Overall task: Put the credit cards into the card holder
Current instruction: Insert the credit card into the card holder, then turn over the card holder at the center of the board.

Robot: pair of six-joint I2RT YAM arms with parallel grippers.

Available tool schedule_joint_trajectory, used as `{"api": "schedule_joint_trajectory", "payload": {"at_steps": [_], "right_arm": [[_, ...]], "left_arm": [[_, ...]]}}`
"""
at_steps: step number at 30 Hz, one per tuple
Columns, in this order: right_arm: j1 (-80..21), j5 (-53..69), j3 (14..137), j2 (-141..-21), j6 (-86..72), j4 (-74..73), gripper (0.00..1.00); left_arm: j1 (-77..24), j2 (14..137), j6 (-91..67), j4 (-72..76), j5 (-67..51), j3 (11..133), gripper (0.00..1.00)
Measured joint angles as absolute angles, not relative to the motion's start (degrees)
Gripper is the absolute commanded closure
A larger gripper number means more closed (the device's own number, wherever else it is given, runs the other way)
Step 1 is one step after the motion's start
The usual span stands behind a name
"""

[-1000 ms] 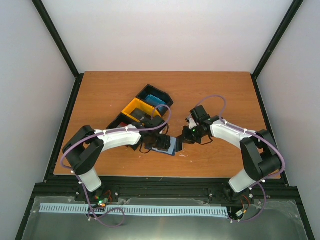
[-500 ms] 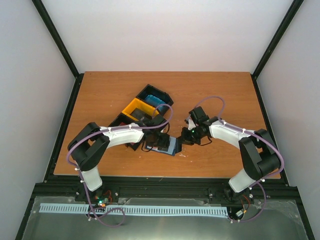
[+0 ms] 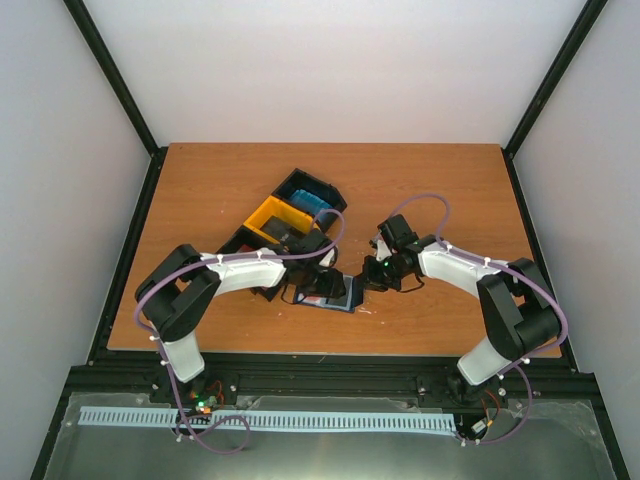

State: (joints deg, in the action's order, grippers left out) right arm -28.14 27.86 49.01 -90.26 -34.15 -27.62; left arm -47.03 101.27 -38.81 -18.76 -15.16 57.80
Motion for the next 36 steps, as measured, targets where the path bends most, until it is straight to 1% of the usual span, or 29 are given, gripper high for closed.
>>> {"api": "schedule_joint_trajectory", "payload": {"at_steps": [4,8,12,18,30,36], "right_arm": [[-28.1,27.7,49.0,-90.2,-34.3,-27.6,0.97],[-28.2,26.6,48.9,-89.3,-34.6,-27.6,0.97],[-28.2,25.8,48.6,-87.5,-34.8,-27.5,0.97],[-28.2,26.9,47.4,-86.5,-34.7,-26.7,0.97],[-28.2,37.3,46.7,-87.6,-35.0,-18.6,0.97],[-28.2,41.0,46.7,-90.3,-35.9,-14.8,0.97]], "left_arm": [[-46.2,101.3,-37.8,-16.9,-18.0,56.7,0.44],[-45.4,101.2,-37.4,-14.7,-21.0,55.8,0.39],[-45.1,100.5,-37.0,-14.8,-21.2,55.7,0.35],[-44.8,96.8,-36.5,-18.6,-18.2,55.7,0.34],[-42.3,91.0,-35.0,-24.3,-10.9,55.7,0.31],[-41.6,89.0,-35.0,-25.5,-7.9,55.3,0.29]]}}
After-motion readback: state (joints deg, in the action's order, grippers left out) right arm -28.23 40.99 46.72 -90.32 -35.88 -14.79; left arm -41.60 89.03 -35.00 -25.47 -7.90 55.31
